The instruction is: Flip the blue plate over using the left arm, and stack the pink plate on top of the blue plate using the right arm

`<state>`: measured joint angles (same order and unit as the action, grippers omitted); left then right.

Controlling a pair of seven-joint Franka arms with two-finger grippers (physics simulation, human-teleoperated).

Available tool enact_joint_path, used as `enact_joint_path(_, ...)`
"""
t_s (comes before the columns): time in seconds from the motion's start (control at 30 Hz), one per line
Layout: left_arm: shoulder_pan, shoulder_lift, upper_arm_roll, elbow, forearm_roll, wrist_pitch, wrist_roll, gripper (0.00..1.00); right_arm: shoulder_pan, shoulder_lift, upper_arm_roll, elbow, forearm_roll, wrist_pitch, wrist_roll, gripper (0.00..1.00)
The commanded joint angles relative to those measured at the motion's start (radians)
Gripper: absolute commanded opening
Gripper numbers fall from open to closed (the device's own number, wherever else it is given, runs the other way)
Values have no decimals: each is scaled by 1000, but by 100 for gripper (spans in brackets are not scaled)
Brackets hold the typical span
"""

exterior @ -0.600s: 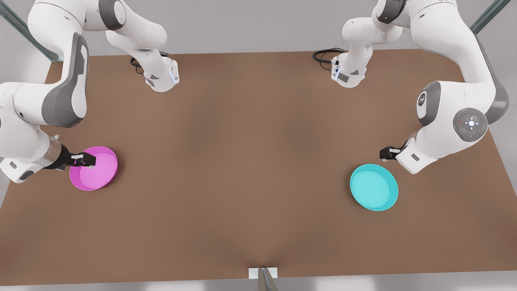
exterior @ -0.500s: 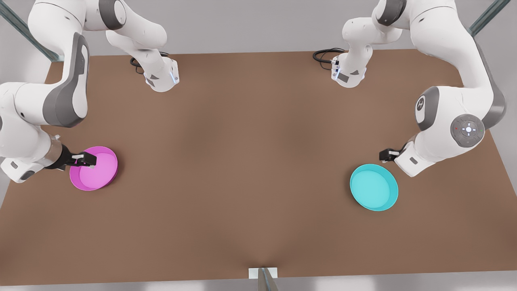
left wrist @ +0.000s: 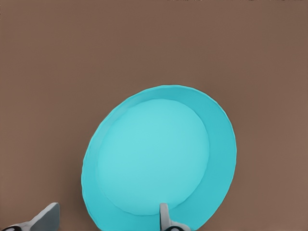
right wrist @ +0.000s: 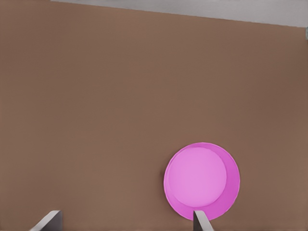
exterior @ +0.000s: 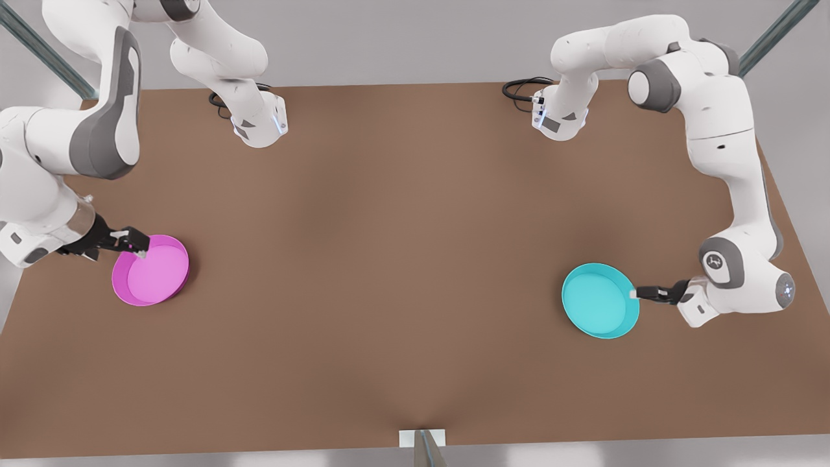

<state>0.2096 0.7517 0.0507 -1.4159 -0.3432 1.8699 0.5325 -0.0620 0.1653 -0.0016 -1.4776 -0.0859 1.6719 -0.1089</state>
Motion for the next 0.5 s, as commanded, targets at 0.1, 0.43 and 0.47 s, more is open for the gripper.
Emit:
enact_joint_path(0.1, 14, 32, 0, 0, -39, 20, 4, 100, 1, 0, 0, 0, 2, -6, -2, 100)
enact_joint_path(0.43, 14, 98, -2, 8, -36, 60, 4, 100, -32, 33, 9, 62, 12, -9, 2, 100)
enact_joint_path(0.47, 14, 100, -2, 8, -36, 58, 4, 93, -32, 29, 9, 62, 15, -3, 2, 100)
